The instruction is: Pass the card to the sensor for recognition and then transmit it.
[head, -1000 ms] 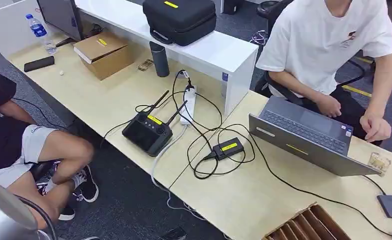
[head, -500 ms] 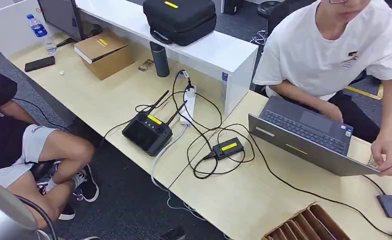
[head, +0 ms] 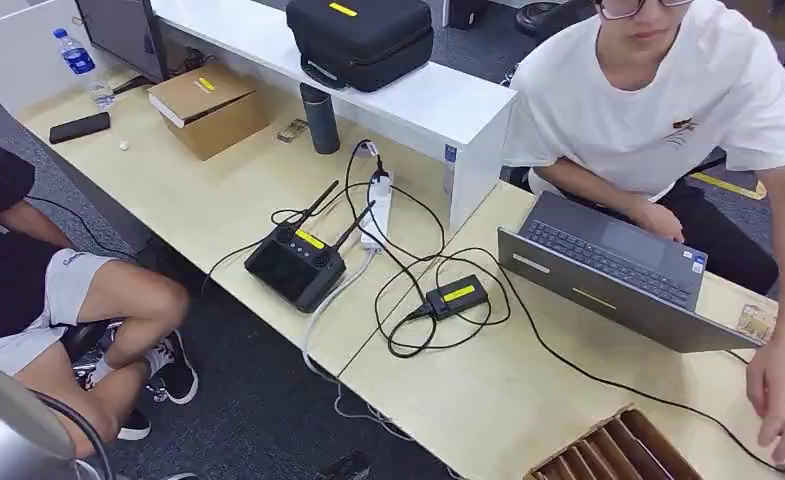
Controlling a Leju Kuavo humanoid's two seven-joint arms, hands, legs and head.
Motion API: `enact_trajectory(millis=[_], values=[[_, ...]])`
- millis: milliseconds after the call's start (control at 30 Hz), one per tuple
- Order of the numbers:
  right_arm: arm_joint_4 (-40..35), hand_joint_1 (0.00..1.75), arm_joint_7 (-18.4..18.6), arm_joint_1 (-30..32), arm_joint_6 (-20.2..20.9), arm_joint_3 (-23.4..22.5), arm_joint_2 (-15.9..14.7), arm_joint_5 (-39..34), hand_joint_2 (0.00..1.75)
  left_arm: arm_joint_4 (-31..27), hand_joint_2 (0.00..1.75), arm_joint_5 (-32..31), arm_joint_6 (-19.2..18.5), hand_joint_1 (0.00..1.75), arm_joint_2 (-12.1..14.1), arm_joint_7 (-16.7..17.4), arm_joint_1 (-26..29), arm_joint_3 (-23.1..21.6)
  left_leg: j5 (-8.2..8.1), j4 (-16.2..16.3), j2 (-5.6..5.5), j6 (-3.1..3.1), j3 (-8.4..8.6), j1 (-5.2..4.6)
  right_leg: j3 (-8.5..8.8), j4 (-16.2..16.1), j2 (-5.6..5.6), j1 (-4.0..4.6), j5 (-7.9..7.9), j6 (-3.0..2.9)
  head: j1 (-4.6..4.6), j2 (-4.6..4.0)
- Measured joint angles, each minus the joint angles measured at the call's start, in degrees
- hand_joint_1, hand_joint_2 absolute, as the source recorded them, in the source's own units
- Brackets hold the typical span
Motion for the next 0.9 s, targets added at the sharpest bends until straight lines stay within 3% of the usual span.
enact_trajectory(millis=[900], values=[[-5.09, 0.0, 2.1, 4.59, -1.14, 1.03, -3.23, 0.0, 1.75, 0.0, 1.75, 0.44, 0.66, 0.0, -0.17, 0.33, 0.02, 1.14, 0.0, 0.0, 0.0, 0.0, 0.0, 0.0, 0.01, 0.0, 0.0, 0.0, 0.0, 0.0, 0.0, 0.0]])
